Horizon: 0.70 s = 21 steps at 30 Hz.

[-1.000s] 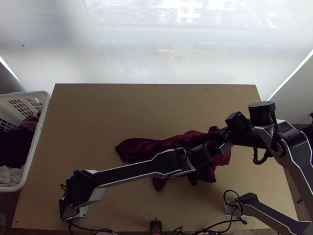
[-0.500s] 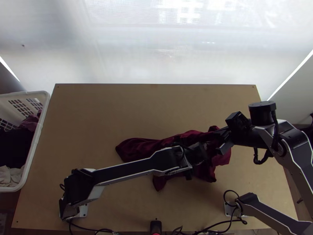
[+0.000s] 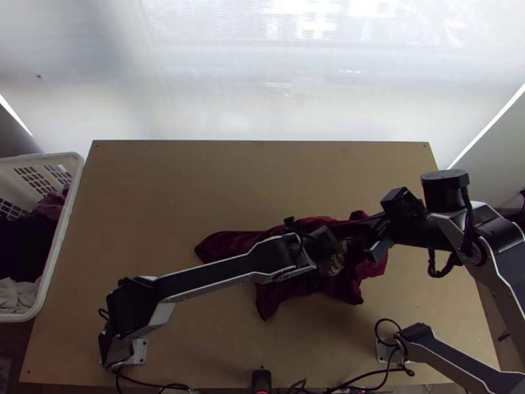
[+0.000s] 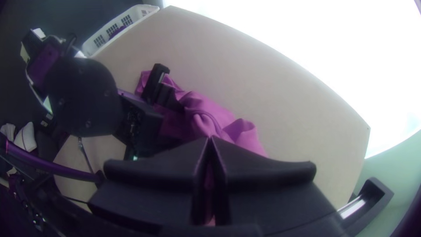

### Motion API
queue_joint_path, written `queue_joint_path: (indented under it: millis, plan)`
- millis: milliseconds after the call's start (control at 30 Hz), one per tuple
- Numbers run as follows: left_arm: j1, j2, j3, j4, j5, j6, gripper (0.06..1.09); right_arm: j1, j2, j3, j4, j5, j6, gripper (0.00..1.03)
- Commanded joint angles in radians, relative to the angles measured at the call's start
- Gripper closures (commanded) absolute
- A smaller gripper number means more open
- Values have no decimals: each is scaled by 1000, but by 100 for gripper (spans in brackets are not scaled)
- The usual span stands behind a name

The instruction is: Fold the t-shirt

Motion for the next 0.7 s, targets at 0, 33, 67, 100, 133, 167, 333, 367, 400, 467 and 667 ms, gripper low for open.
queue_joint_path:
  millis: [0,33,67,100,133,167,333,367,400,467,667]
  plan:
    - [32,-4,-2,5,38,1,89,1,-6,7,-16,-12,3,100]
    - [35,-4,-4,7,37,-4,103,1,-8,9,-20,-13,3,100]
    - [40,-7,-6,5,38,-5,105,1,-11,9,-23,-15,3,100]
    - [43,-12,-7,4,49,-4,105,1,-12,9,-25,-15,3,100]
    - [47,-16,-12,1,64,-1,105,1,-14,9,-27,-15,3,100]
    - [52,-24,-18,-1,69,-1,105,1,-14,9,-28,-15,3,100]
    - [83,-67,-65,-1,89,1,105,0,-14,12,-28,-15,3,100]
    - [87,-78,-70,-3,94,2,105,0,-14,12,-28,-15,3,100]
    - [93,-92,-76,-3,95,4,105,-2,-14,10,-28,-15,3,100]
    - [113,-119,-76,-7,98,10,105,-2,-14,9,-28,-15,3,100]
    - [208,-228,-75,-47,133,32,105,-11,-14,-10,-28,-15,3,100]
